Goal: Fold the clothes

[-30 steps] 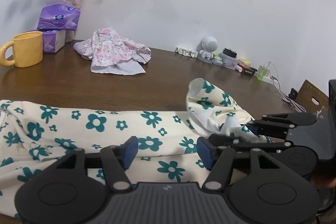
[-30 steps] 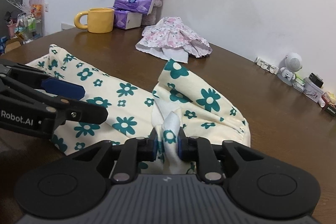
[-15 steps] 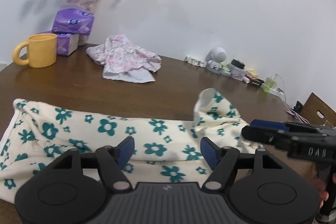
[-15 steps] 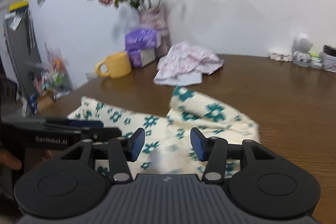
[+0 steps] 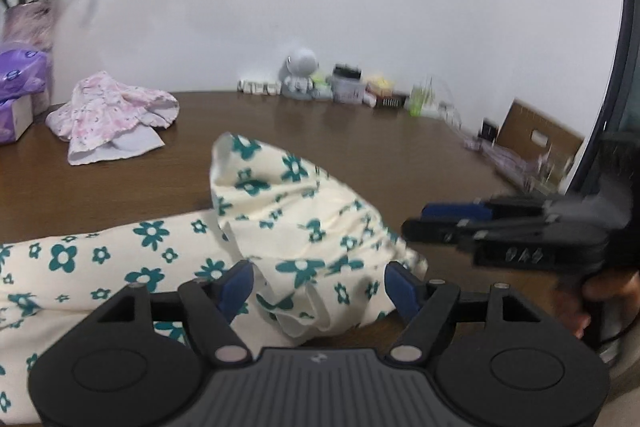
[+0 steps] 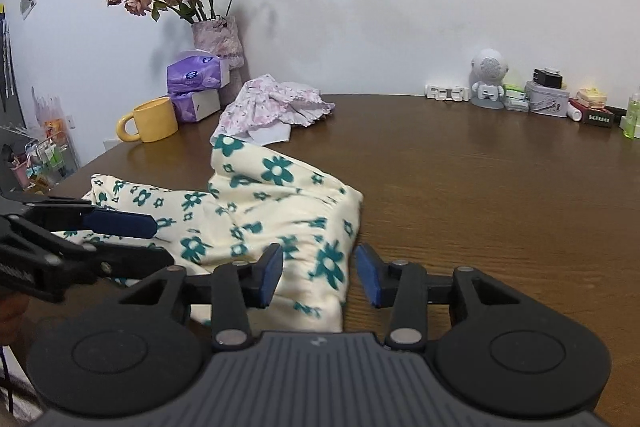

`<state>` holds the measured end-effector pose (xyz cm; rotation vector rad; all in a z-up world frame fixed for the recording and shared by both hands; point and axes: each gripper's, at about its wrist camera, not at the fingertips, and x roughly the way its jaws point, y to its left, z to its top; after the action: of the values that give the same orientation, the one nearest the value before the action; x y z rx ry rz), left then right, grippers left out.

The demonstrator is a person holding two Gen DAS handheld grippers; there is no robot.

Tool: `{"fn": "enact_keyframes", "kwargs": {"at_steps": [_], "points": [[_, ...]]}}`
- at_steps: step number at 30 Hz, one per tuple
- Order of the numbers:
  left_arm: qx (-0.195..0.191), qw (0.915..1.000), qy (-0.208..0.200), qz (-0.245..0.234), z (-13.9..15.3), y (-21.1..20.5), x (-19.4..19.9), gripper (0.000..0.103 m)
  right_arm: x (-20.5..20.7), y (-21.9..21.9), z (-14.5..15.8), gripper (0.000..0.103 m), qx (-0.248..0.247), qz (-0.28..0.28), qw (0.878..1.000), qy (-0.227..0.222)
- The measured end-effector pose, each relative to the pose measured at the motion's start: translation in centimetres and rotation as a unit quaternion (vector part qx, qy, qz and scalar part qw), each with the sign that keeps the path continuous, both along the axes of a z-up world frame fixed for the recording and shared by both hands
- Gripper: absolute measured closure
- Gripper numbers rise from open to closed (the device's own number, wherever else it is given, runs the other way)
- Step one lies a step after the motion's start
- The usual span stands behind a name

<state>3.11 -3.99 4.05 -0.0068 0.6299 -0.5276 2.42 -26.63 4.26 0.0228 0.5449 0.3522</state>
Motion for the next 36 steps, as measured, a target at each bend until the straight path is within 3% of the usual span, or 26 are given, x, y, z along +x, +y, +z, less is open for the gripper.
{"fn": "enact_keyframes", "kwargs": {"at_steps": [2, 4, 6, 9, 15, 18, 22, 26, 31, 33, 36], "points": [[0.015, 0.9999, 0.008, -0.002, -0.7, -0.6, 0.4, 0.052, 0.2, -0.3, -0.5, 0.073, 0.011, 0.0, 1.0, 0.006], [0.03, 0.9994, 0.016, -0.005, -1.3, -0.9, 0.8, 0.079, 0.4, -0.5, -1.0, 0.079, 0.023, 0.001, 1.0, 0.012], [0.042, 0.999, 0.015, -0.002, -1.5, -0.9, 0.8, 0.091, 0.8, -0.2, -1.4, 0.088, 0.032, 0.006, 0.999, 0.009], [0.042, 0.999, 0.015, 0.004, -1.5, -0.5, 0.9, 0.094, 1.5, 0.9, -1.5, 0.092, 0.023, 0.018, 1.0, -0.008], [0.042, 0.9986, 0.029, 0.017, -1.9, 0.3, 1.1, 0.094, 2.6, 1.2, -1.3, 0.093, 0.02, 0.021, 1.0, -0.01], [0.029, 0.9987, 0.029, 0.03, -1.0, 0.9, 1.1, 0.086, 3.0, 0.8, -1.1, 0.093, 0.03, 0.019, 0.999, -0.003], [0.006, 0.9995, -0.007, 0.031, 1.3, 0.9, 1.1, 0.07, 3.6, 0.3, -0.7, 0.092, 0.044, 0.016, 0.999, 0.006], [0.016, 0.9995, -0.02, 0.021, 2.3, -1.1, 2.9, 0.07, 5.1, -0.1, -0.7, 0.091, 0.048, 0.009, 0.998, 0.024], [0.033, 0.998, 0.028, 0.046, 0.1, -2.6, 6.0, 0.071, 7.1, 1.2, -1.5, 0.091, 0.027, 0.013, 0.998, 0.051], [0.018, 0.9967, 0.053, 0.059, -1.0, -2.1, 6.7, 0.072, 7.2, 1.6, -1.8, 0.09, 0.023, 0.009, 0.998, 0.053], [0.011, 0.9963, 0.053, 0.067, -1.2, -1.9, 6.8, 0.072, 7.1, 2.1, -2.3, 0.09, 0.014, 0.006, 0.999, 0.047]]}}
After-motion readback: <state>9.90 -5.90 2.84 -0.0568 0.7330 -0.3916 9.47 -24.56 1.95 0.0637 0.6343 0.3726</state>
